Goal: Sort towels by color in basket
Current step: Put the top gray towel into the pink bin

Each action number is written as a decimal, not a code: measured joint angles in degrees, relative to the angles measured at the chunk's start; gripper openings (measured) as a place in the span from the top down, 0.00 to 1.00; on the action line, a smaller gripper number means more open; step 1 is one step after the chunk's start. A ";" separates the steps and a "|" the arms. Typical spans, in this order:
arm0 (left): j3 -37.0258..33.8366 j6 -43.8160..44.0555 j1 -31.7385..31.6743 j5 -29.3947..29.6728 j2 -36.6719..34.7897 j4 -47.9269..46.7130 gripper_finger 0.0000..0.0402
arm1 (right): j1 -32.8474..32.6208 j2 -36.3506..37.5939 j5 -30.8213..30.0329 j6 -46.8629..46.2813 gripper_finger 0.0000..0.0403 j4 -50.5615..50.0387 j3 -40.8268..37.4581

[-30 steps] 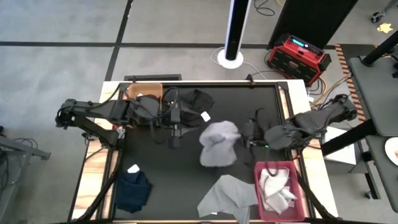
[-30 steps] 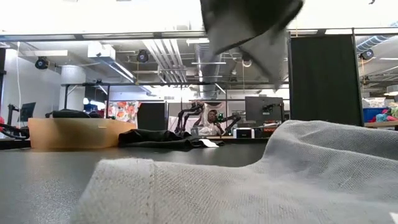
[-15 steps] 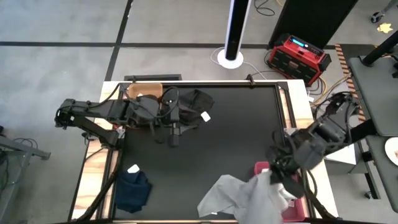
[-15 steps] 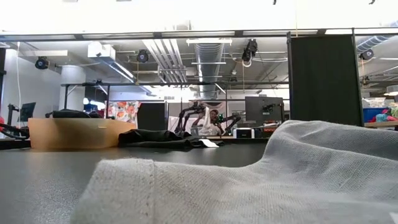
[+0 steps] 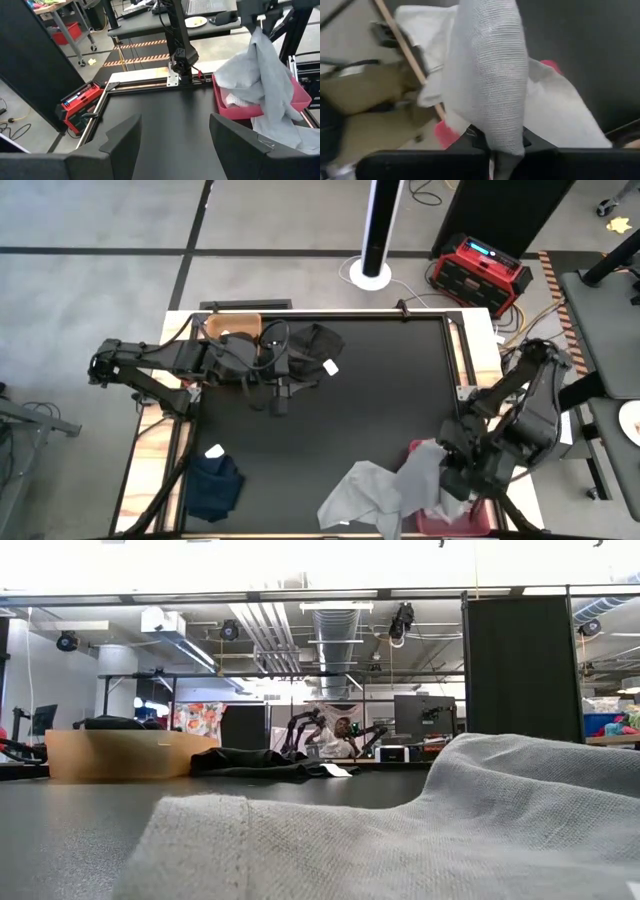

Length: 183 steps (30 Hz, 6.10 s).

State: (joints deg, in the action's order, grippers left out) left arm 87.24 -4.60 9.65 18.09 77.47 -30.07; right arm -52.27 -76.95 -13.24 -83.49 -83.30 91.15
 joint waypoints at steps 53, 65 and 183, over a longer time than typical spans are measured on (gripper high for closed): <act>-0.15 3.97 0.80 -7.11 11.29 -1.96 0.45 | -9.70 -24.89 10.73 -5.29 0.98 2.27 0.44; -0.17 3.65 2.09 -7.13 13.03 -1.05 0.45 | -6.32 -28.99 11.81 -3.23 0.98 10.70 0.44; -0.15 5.12 3.93 -7.10 12.04 -1.94 0.45 | -7.83 -29.68 8.50 -15.51 0.98 21.60 -13.18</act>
State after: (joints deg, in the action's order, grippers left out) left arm 87.09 0.52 13.58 10.98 89.52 -32.01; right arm -60.10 -106.63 -4.74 -99.00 -61.70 77.97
